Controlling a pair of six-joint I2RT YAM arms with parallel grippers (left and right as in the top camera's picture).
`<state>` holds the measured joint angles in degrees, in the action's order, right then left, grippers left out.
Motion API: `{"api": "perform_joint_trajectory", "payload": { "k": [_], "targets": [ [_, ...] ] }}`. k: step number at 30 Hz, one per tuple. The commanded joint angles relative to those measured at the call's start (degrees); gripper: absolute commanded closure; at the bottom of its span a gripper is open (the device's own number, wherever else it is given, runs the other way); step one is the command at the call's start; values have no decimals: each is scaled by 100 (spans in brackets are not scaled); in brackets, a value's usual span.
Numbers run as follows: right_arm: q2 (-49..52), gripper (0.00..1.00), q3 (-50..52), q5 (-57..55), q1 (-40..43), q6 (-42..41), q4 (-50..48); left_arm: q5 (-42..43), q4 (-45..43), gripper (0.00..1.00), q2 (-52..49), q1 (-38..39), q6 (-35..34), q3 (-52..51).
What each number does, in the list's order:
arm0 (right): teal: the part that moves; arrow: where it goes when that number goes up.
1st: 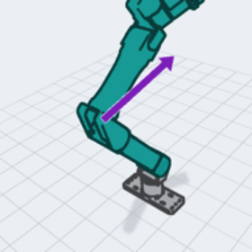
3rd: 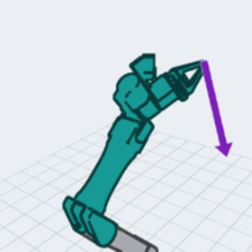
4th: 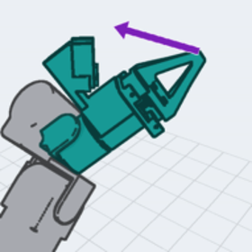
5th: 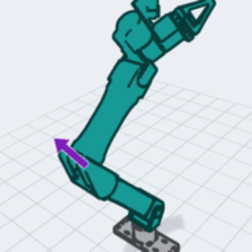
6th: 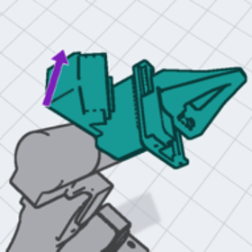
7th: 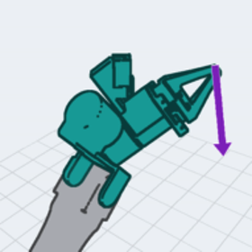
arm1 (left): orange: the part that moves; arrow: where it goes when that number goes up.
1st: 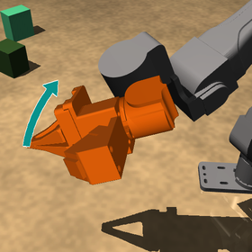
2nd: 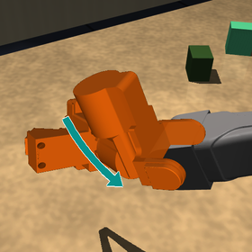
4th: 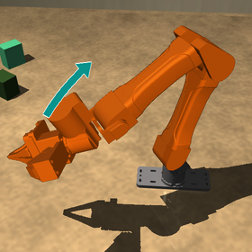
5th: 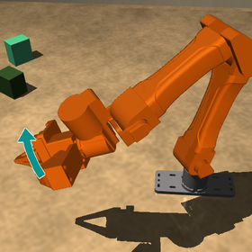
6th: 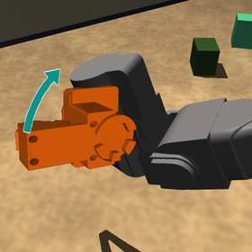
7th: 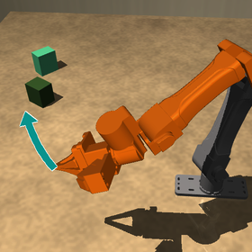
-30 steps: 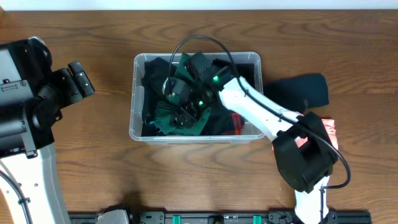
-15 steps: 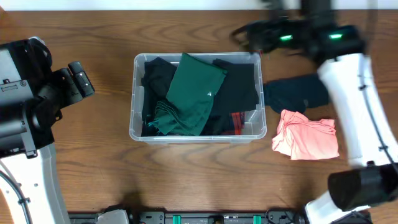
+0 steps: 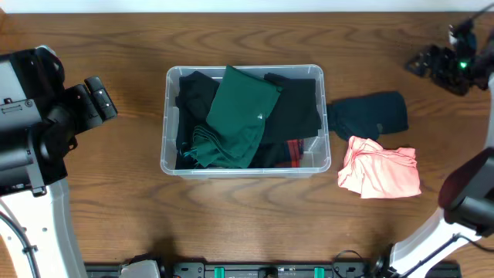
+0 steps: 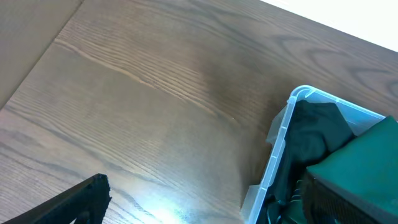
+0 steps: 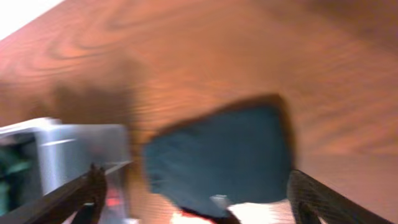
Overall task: Pack container
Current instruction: 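Grasp the dark teal garment with the right gripper and lift it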
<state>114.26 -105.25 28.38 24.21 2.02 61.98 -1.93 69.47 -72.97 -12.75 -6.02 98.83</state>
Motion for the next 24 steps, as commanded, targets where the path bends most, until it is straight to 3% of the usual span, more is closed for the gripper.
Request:
{"api": "perform_joint_trajectory", "payload": {
  "k": [1,17,21,24],
  "targets": [
    [483,14,46,-273,227,289,70,-68,17,2,-4,-35,-28,-2],
    [2096,20,50,-302,-105,846,275,-68,17,2,-4,-35,-28,-2],
    [2151,50,105,-221,-321,962,299,-68,17,2,-4,-35,-28,-2],
    [2144,81,101,-210,-417,946,348,-68,17,2,-4,-35,-28,-2]
  ]
}}
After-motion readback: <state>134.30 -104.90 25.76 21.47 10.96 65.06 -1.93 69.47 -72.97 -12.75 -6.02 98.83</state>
